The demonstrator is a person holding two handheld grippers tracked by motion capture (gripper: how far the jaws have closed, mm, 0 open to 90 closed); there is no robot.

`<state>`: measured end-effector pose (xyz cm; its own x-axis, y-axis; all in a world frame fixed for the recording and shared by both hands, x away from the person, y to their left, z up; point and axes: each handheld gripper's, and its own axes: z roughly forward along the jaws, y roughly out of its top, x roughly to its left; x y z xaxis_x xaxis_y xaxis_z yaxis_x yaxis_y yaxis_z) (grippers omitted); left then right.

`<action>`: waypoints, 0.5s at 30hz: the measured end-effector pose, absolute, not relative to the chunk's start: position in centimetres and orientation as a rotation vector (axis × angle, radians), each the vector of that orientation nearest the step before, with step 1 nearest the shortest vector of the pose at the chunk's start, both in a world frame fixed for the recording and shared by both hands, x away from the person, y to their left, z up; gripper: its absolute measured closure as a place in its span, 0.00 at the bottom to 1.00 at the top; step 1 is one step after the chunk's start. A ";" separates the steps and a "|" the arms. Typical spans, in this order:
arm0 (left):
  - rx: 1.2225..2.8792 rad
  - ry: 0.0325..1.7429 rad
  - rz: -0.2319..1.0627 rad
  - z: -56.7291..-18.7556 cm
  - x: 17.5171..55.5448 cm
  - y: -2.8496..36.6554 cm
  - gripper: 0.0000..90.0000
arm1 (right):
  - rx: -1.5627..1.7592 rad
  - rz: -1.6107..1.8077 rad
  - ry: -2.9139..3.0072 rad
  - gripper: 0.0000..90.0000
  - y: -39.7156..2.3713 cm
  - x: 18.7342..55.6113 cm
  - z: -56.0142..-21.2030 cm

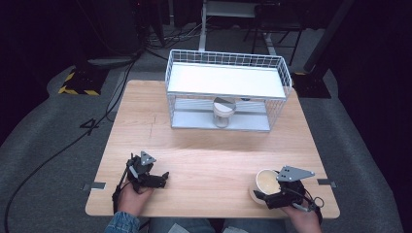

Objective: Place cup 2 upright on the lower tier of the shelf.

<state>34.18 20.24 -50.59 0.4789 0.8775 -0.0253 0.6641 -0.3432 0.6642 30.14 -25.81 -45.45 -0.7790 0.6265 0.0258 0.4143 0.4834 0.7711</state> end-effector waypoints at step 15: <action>2.116 1.276 0.455 -50.6 34.2 20.2 0.00 | 0.965 1.201 2.450 0.11 -26.1 31.0 -42.8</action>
